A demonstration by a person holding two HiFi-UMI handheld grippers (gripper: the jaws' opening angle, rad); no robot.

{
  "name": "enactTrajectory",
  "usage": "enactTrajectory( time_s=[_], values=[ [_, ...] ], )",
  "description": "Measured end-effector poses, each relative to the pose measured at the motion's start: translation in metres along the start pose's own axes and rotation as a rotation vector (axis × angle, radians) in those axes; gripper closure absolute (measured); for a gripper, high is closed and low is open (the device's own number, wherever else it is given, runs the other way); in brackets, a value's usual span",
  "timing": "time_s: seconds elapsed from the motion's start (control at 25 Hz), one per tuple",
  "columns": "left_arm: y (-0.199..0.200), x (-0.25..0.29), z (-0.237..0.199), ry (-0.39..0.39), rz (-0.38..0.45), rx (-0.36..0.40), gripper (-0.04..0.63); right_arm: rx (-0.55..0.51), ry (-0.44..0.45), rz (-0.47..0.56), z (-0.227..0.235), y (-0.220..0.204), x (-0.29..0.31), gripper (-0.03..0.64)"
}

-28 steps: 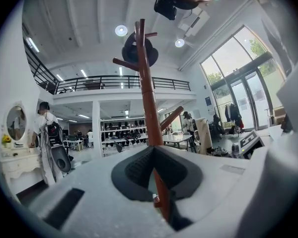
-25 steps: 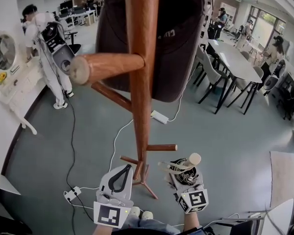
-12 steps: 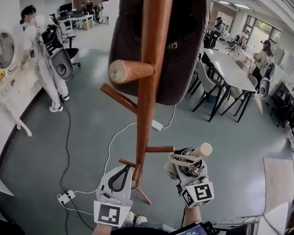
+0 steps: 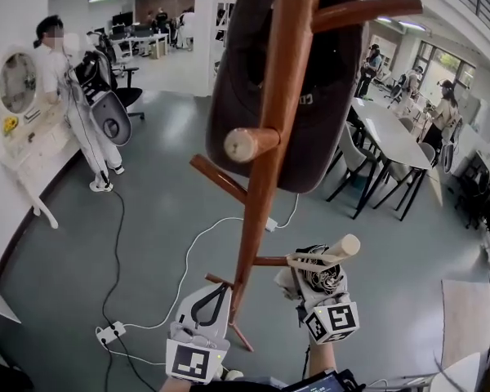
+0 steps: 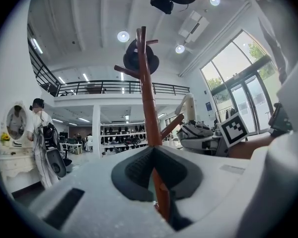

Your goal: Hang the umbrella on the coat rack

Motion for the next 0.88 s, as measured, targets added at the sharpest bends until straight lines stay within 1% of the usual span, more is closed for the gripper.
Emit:
enactTrajectory(
  time_s=[0.24, 0.32, 0.48, 0.6, 0.88],
  values=[
    [0.004, 0.006, -0.009, 0.009, 0.002, 0.023, 0.588, 0.036, -0.004, -0.052, 0.001, -0.031, 0.0, 0.327],
    [0.003, 0.007, -0.01, 0.007, -0.001, 0.026, 0.588, 0.05, -0.018, -0.066, 0.006, -0.041, -0.002, 0.327],
    [-0.004, 0.01, -0.007, -0.001, -0.025, 0.005, 0.588, 0.069, -0.05, -0.097, 0.019, -0.057, -0.007, 0.327],
    [-0.008, 0.015, -0.003, -0.017, -0.032, 0.016, 0.588, 0.081, -0.066, -0.117, 0.027, -0.067, -0.009, 0.327],
    [-0.014, 0.02, -0.002, -0.019, -0.054, 0.003, 0.588, 0.086, -0.049, -0.183, 0.023, -0.101, -0.009, 0.327]
  ],
)
Point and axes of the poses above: the fingertips, and each gripper's own axes: x forward along the fingers, z to its right, y out of its top, the point moved 1 cm from there along -x, backward along the fingers, and after that the axes turned 10 degrees about x, right-handed, at the moved point
